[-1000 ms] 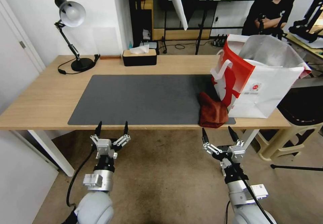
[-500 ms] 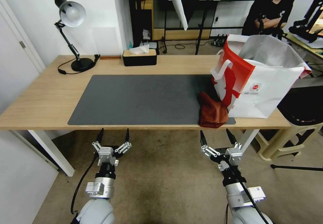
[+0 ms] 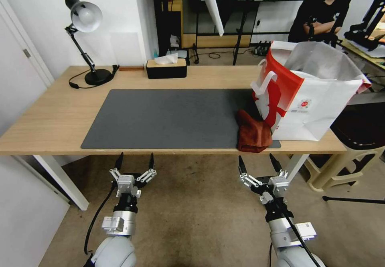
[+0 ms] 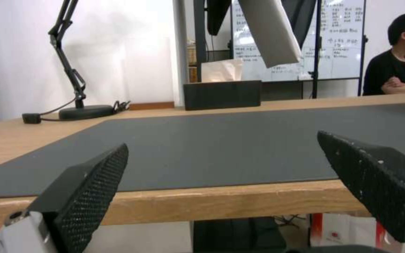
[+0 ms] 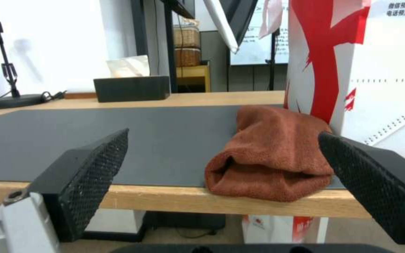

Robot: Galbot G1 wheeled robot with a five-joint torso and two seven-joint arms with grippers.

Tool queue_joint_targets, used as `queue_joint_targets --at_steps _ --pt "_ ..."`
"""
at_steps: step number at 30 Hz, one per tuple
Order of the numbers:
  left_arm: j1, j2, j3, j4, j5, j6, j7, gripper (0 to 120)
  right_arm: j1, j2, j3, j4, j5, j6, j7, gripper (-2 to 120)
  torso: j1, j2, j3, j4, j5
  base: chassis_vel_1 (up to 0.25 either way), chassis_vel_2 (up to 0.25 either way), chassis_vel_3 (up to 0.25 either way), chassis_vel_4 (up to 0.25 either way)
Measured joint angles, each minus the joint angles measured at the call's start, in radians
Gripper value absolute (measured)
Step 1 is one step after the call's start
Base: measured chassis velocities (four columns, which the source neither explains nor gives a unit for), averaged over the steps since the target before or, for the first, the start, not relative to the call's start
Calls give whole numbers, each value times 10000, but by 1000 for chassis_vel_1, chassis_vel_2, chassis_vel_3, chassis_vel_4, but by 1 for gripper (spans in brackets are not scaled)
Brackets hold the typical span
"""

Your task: Sweep shrimp from table into container with towel, then put container into takeout bag.

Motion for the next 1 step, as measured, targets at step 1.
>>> queue_joint_targets --at_steps 1 --pt "-1 1 1 0 -1 2 0 100 0 0 0 0 0 -1 0 100 0 0 0 0 0 0 0 0 0"
